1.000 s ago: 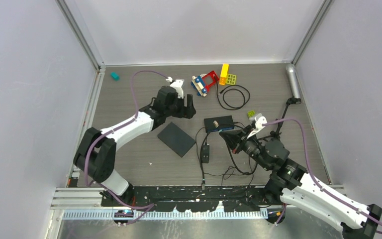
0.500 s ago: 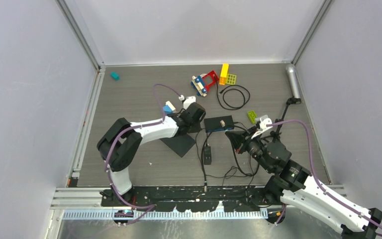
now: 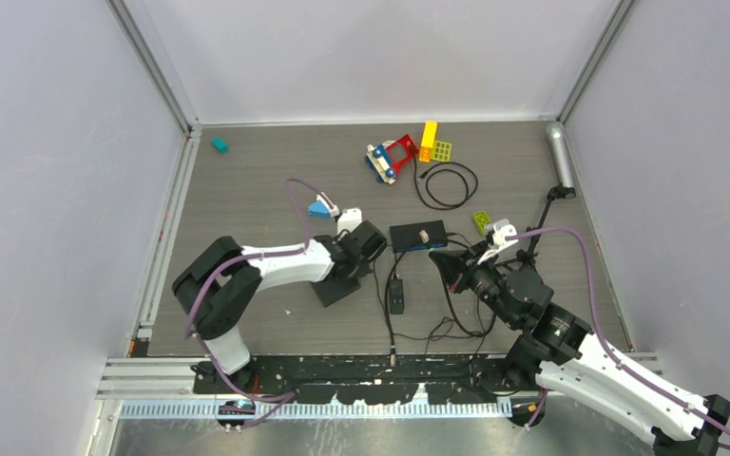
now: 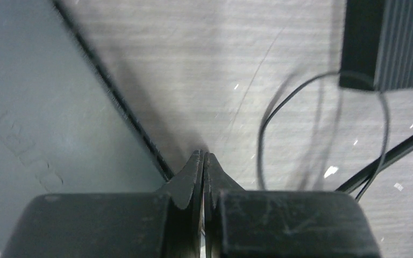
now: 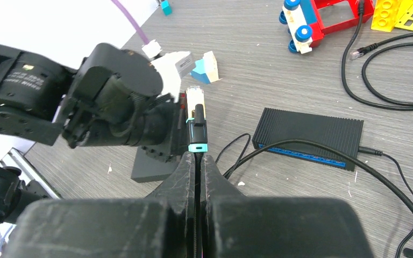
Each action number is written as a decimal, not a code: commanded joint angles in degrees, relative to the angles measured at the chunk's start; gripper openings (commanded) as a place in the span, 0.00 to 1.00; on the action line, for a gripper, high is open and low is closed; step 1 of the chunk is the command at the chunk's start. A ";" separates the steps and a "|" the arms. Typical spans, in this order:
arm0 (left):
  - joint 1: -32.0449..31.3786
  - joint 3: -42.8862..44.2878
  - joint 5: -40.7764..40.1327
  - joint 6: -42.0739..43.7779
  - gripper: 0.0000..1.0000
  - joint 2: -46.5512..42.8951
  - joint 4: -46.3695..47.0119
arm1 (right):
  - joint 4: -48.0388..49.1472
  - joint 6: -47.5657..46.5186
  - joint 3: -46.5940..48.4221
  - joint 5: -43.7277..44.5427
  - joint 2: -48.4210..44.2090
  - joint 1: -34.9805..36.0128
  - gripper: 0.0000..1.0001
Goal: Insert the plug into the switch port
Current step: Move the switch port to the corner of the board.
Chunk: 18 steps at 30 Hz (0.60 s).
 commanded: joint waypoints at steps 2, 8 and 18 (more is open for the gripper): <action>-2.21 -7.47 0.55 -2.40 0.00 -11.08 -3.94 | 2.65 0.98 -0.22 0.51 -0.09 -0.08 0.00; -4.26 -16.87 -2.69 -8.86 0.00 -21.97 -14.30 | 5.01 2.06 -0.87 0.18 1.65 -0.07 0.00; -4.21 -27.05 -12.38 -14.94 0.05 -50.37 -23.05 | 7.65 3.58 -0.96 -1.87 5.00 -0.07 0.01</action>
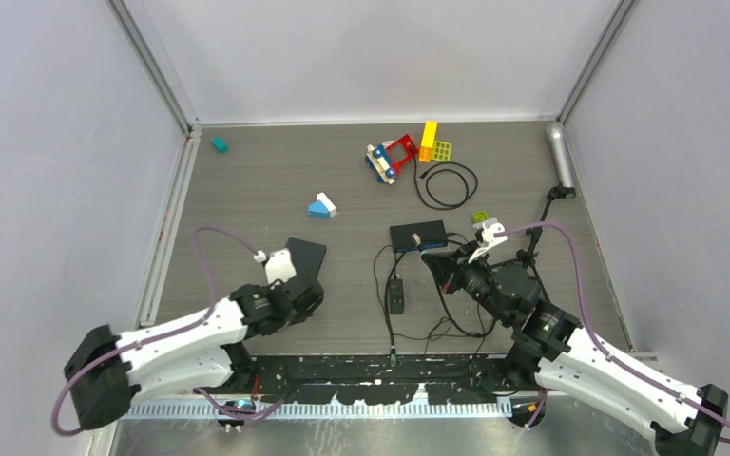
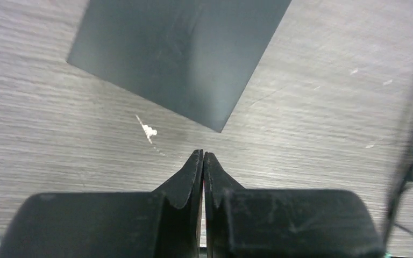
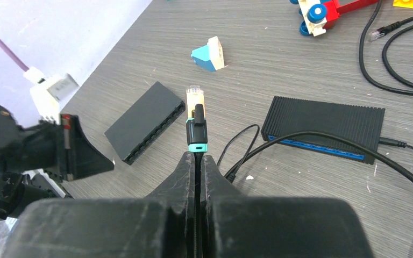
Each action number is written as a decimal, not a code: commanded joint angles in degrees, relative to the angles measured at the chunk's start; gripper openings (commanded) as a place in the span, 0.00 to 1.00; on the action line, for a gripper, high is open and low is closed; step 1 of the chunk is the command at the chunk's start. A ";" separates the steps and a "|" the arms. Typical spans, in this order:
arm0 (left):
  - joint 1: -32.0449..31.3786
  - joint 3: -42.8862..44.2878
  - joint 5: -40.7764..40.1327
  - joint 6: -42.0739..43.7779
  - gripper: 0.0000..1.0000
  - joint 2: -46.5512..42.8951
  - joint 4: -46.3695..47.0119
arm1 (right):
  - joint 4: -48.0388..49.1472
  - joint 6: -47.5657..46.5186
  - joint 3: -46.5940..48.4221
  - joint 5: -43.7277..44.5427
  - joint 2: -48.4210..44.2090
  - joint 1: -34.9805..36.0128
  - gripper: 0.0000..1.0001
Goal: Insert the plug into the switch port
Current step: Move the switch port to the corner of the board.
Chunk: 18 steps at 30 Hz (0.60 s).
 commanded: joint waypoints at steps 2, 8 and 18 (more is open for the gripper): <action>0.20 3.63 -9.51 4.68 0.11 -11.07 -0.17 | 4.51 1.33 0.37 -0.87 1.28 -0.08 0.01; 11.02 12.30 -7.28 20.25 0.35 -7.20 3.18 | 2.74 3.57 1.98 -2.24 6.29 -0.07 0.01; 35.58 10.64 13.54 32.03 0.88 6.10 22.74 | 1.53 3.39 6.22 -16.49 17.36 -0.07 0.01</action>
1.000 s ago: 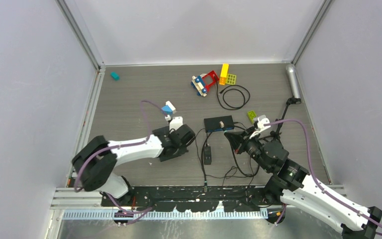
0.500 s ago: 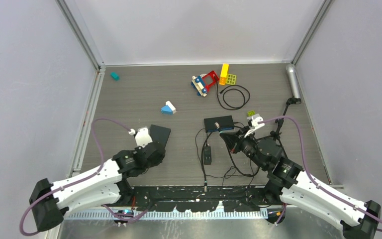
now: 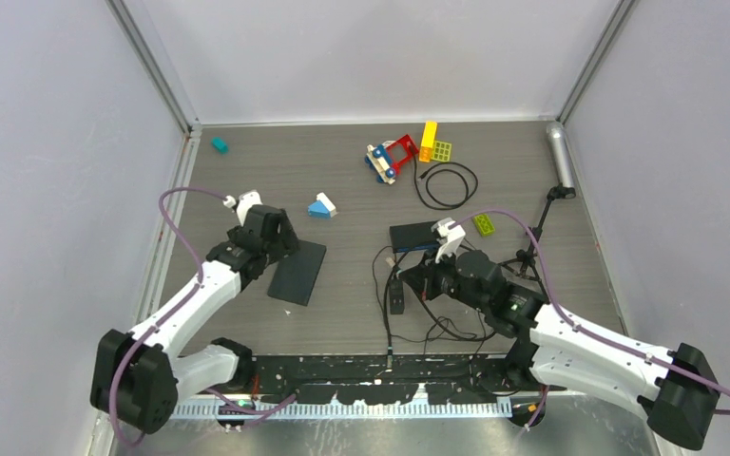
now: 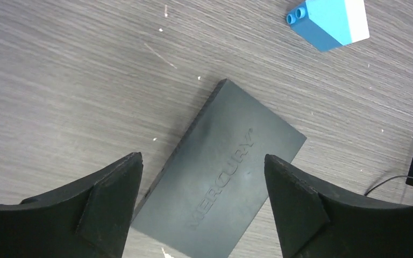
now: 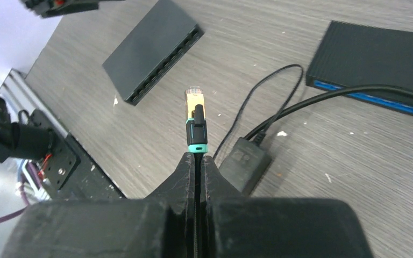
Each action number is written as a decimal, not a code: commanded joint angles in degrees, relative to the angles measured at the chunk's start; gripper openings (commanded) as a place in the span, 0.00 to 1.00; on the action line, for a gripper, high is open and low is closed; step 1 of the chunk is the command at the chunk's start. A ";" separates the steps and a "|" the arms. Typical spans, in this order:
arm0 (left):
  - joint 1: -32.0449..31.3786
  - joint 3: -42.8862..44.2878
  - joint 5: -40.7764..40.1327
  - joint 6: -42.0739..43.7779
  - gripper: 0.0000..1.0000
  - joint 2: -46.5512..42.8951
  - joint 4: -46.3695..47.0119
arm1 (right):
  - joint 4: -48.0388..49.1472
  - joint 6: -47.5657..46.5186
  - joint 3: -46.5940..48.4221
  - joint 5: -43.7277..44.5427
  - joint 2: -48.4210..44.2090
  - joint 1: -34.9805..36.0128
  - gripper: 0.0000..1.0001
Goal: Insert the plug into the switch port
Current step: Move the switch port to the corner of the board.
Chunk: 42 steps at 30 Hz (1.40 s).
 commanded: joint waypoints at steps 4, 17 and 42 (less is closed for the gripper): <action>7.78 -2.71 17.14 5.83 1.00 4.80 15.79 | 1.04 -0.02 4.10 -6.86 1.92 -0.09 0.00; 8.23 -6.32 28.47 4.84 0.96 17.37 26.50 | 0.64 -1.06 3.87 -7.57 2.37 -0.07 0.01; 0.41 -17.22 28.77 1.34 0.84 4.03 24.11 | 5.77 0.75 1.09 6.38 3.38 -0.08 0.01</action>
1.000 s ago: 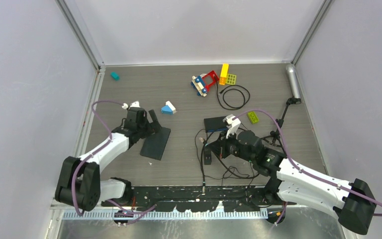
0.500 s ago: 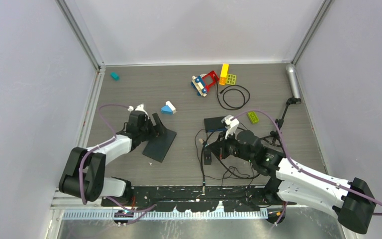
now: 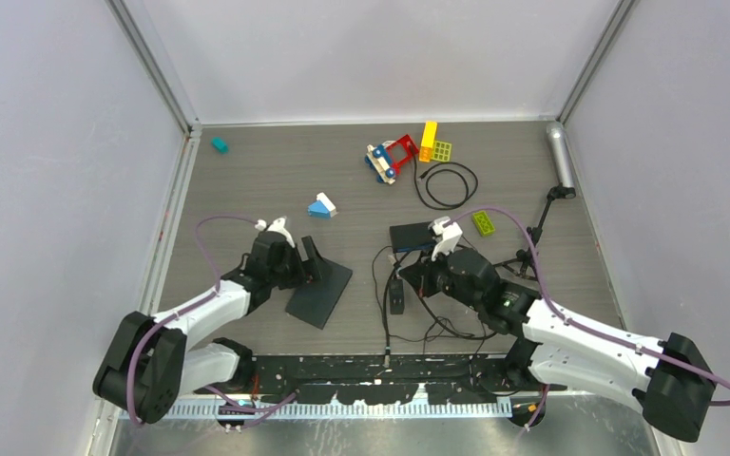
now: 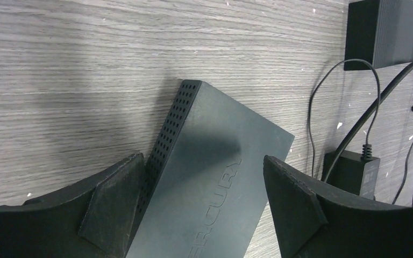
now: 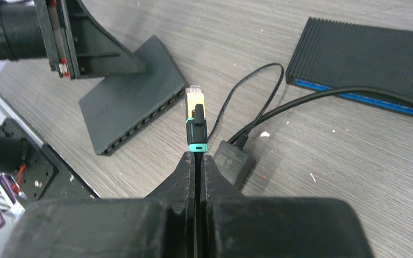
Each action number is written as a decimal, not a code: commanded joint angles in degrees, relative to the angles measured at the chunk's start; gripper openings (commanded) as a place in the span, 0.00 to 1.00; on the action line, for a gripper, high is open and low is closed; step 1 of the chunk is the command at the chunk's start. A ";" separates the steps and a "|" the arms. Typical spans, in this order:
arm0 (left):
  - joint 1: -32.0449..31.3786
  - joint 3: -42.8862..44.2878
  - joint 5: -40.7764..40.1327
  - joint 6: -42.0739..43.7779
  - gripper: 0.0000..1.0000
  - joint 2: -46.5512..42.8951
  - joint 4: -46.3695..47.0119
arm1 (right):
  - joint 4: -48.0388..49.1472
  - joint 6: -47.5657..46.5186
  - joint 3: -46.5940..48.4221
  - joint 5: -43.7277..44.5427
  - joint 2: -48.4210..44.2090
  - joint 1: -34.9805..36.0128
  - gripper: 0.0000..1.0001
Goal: Insert the plug into the switch port
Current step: Move the switch port to the corner of the board, then insert the connector into the switch port.
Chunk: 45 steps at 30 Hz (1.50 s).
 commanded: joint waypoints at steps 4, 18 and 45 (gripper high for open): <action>-0.03 3.48 -1.13 2.48 0.85 0.84 -6.65 | 7.68 -2.23 0.62 0.33 -0.22 -0.07 0.01; 0.06 7.13 -3.27 4.66 0.88 -4.46 -17.27 | 36.30 -14.85 -5.53 3.04 19.29 16.51 0.00; 0.03 -0.31 -4.33 -2.96 0.95 -14.61 -20.51 | 50.33 -30.49 -3.65 18.34 40.86 32.48 0.00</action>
